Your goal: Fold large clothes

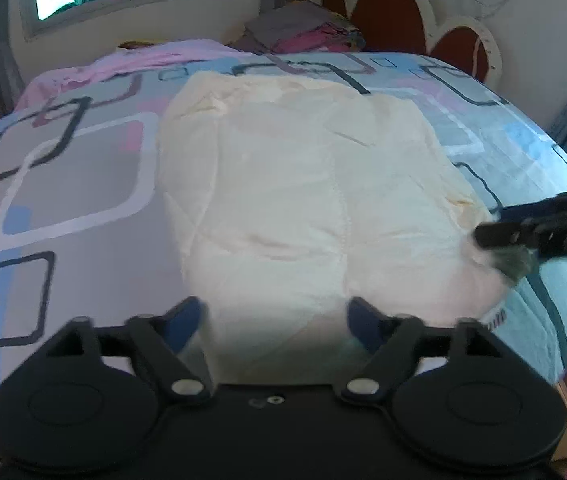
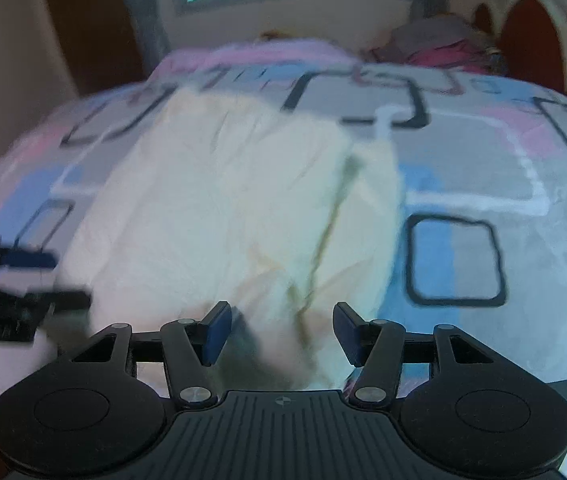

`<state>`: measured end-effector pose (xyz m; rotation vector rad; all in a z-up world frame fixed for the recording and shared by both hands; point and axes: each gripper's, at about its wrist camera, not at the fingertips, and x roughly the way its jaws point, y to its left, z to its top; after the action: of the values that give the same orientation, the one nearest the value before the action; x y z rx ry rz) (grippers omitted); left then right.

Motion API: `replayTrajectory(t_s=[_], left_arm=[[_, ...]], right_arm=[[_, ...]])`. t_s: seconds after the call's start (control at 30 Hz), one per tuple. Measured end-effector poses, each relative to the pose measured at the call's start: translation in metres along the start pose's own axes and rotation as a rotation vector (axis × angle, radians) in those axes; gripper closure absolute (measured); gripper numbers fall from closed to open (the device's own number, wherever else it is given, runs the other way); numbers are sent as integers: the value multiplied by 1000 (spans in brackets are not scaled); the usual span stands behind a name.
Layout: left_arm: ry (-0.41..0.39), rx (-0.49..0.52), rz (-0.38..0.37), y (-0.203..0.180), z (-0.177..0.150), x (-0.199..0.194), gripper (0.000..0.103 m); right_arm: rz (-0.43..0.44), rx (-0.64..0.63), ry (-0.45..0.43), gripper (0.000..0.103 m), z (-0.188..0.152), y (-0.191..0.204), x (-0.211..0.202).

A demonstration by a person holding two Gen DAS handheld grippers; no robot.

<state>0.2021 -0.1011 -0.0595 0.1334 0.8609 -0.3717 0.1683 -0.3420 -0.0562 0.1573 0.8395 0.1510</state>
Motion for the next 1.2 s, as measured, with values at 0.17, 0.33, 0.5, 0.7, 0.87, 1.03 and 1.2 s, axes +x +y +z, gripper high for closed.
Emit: replayTrajectory(t_s=[0.17, 0.33, 0.5, 0.7, 0.87, 1.03, 1.2], left_arm=[[-16, -16, 22, 7, 3, 2, 3], [-27, -153, -65, 32, 16, 13, 2], [17, -411, -216, 82, 20, 47, 7], [81, -529, -366, 106, 13, 77, 8], [90, -542, -403, 109, 10, 88, 9], [102, -561, -420, 110, 8, 94, 9], [100, -583, -433, 113, 7, 97, 12]], right_arm=[[10, 113, -10, 5, 9, -28, 2], [87, 288, 9, 0, 11, -66, 18], [261, 484, 92, 0, 6, -98, 51], [409, 612, 145, 0, -9, -120, 82], [531, 635, 137, 0, -7, -136, 92], [545, 548, 145, 0, -2, -129, 96], [536, 488, 170, 0, 12, -115, 107]])
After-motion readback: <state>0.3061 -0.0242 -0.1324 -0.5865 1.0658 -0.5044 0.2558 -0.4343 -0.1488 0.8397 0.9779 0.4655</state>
